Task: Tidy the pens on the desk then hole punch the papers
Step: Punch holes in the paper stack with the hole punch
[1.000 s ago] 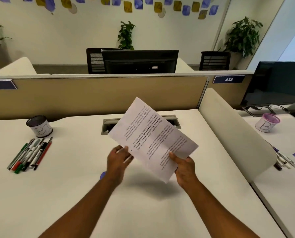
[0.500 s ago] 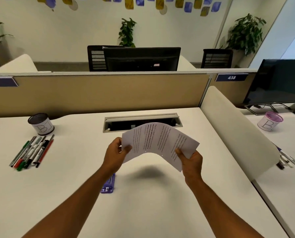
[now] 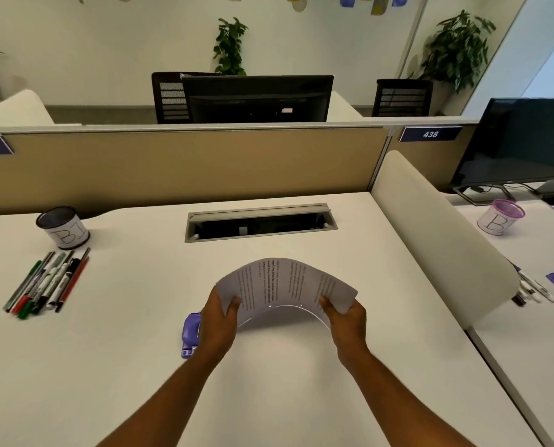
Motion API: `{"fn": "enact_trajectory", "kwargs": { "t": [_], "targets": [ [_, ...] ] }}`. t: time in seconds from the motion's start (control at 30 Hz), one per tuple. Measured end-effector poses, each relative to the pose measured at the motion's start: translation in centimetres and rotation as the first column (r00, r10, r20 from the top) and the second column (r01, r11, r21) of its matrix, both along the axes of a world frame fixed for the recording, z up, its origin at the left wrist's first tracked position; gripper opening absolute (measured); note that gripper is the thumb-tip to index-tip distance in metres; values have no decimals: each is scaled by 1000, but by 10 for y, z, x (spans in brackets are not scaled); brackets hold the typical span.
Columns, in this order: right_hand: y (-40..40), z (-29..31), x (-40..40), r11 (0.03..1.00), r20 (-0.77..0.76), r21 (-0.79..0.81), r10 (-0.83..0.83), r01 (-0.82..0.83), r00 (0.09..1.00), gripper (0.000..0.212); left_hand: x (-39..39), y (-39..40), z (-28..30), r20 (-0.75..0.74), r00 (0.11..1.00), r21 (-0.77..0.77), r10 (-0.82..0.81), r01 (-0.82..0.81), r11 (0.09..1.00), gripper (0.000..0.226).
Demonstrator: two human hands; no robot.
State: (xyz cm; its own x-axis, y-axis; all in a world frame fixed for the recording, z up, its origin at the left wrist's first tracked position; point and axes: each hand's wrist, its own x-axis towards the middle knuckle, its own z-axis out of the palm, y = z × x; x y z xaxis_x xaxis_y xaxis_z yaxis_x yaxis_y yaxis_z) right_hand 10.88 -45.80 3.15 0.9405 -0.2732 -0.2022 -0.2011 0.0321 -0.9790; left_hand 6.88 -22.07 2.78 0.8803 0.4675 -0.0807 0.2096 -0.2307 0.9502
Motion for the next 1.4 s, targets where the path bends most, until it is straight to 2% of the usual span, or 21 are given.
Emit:
{"fn": "enact_trajectory", "kwargs": {
  "t": [0.1, 0.2, 0.3, 0.37, 0.43, 0.53, 0.63, 0.73, 0.93, 1.0, 1.1, 1.2, 1.4],
  "targets": [
    [-2, -6, -4, 1000, -37, -18, 22, -23, 999, 28, -1, 1, -4, -61, 998, 12, -31, 32, 999, 31],
    [-7, -2, 5, 1000, -62, -30, -5, 4, 998, 20, 8, 6, 9, -18, 999, 54, -28, 28, 998, 30],
    [-10, 4, 14, 992, -140, 127, -11, 29, 990, 20, 18, 10, 22, 87, 991, 55, 102, -108, 993, 37],
    [-10, 7, 16, 951, -193, 308, 27, 34, 981, 27, 21, 5, 23, 79, 974, -27, 213, -211, 977, 46],
    [-7, 8, 14, 900, -227, 434, 52, 53, 972, 31, 23, -6, 23, -47, 960, -168, 276, -280, 945, 53],
    [3, 8, 9, 853, -270, 518, 87, 68, 959, 36, 28, -25, 21, -159, 976, -410, 150, -204, 889, 46],
    [11, 9, 4, 811, -268, 583, 133, 51, 954, 43, 30, -38, 25, -100, 994, -559, -36, -26, 829, 14],
    [17, 10, -2, 793, -243, 609, 158, 24, 957, 44, 31, -45, 36, -67, 996, -547, -55, 9, 837, 17],
    [1, 8, 9, 761, -219, 646, 109, 61, 970, 47, 30, -32, 50, -13, 995, -307, -103, 94, 947, 27],
    [-15, 14, 22, 806, -183, 591, 103, 26, 978, 42, 30, -22, 52, 3, 991, -233, -135, 132, 964, 26],
    [-36, 26, 38, 926, -106, 333, 223, -177, 969, 30, 29, -13, 54, -5, 985, -116, -174, 172, 978, 23],
    [-43, 38, 52, 934, -81, 131, 343, -331, 936, 23, 31, -14, 53, -21, 977, -76, -214, 212, 974, 22],
    [-44, 43, 69, 955, -76, -19, 295, -297, 953, 14, 42, -23, 53, -68, 973, -84, -218, 213, 973, 23]
  ]
}}
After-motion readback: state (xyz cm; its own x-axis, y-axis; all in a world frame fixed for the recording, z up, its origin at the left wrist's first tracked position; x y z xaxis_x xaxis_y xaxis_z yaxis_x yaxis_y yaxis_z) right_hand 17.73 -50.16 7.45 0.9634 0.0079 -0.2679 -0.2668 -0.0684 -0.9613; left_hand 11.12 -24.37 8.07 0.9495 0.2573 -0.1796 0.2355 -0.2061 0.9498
